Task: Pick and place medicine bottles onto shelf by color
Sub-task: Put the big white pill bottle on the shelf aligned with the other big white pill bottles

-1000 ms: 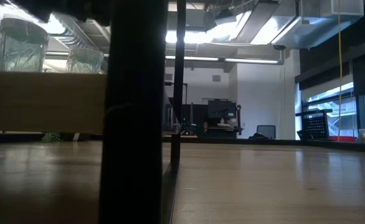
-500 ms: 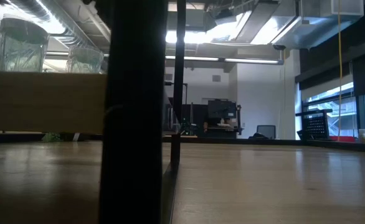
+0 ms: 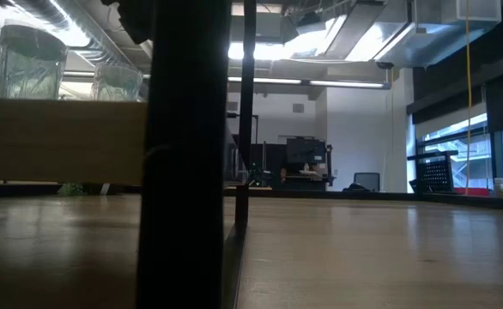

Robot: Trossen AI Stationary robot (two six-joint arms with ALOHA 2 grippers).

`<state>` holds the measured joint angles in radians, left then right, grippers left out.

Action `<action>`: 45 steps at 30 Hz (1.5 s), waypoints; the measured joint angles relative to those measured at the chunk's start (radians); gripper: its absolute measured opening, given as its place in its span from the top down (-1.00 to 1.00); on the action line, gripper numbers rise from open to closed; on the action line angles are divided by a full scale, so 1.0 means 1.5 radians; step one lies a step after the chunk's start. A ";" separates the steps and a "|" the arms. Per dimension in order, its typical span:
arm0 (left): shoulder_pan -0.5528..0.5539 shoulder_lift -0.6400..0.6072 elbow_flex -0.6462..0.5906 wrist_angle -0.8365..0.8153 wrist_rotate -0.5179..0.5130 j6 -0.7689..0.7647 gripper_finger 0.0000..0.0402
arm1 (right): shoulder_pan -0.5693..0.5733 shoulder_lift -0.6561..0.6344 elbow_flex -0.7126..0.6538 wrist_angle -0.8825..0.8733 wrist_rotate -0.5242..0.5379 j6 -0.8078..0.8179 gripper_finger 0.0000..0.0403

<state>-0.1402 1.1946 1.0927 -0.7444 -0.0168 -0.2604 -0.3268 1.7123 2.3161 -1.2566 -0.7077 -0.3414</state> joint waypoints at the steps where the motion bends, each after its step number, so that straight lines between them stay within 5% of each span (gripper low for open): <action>1: 0.000 0.000 0.000 0.000 0.000 0.000 0.22 | 0.002 0.000 0.000 -0.011 0.022 0.048 0.04; 8: 0.000 0.000 0.000 0.000 0.000 0.000 0.22 | 0.033 -0.003 -0.001 -0.220 0.154 0.131 0.04; 16: 0.000 0.000 0.000 -0.004 0.000 0.000 0.22 | 0.165 -0.042 -0.061 -0.210 0.195 0.246 0.04; 24: 0.000 0.001 0.000 -0.004 0.000 0.002 0.22 | 0.294 -0.075 -0.192 -0.209 0.278 0.616 0.04; 39: 0.000 0.001 0.000 -0.004 -0.001 0.006 0.22 | 0.462 -0.137 -0.537 -0.209 0.160 1.074 0.04; 45: 0.000 0.001 0.000 -0.004 -0.001 0.006 0.22 | 0.534 -0.136 -0.633 -0.207 0.047 1.173 0.04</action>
<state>-0.1398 1.1954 1.0931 -0.7499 -0.0176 -0.2510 0.4746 1.5082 1.3661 -1.5669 -0.6377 1.4177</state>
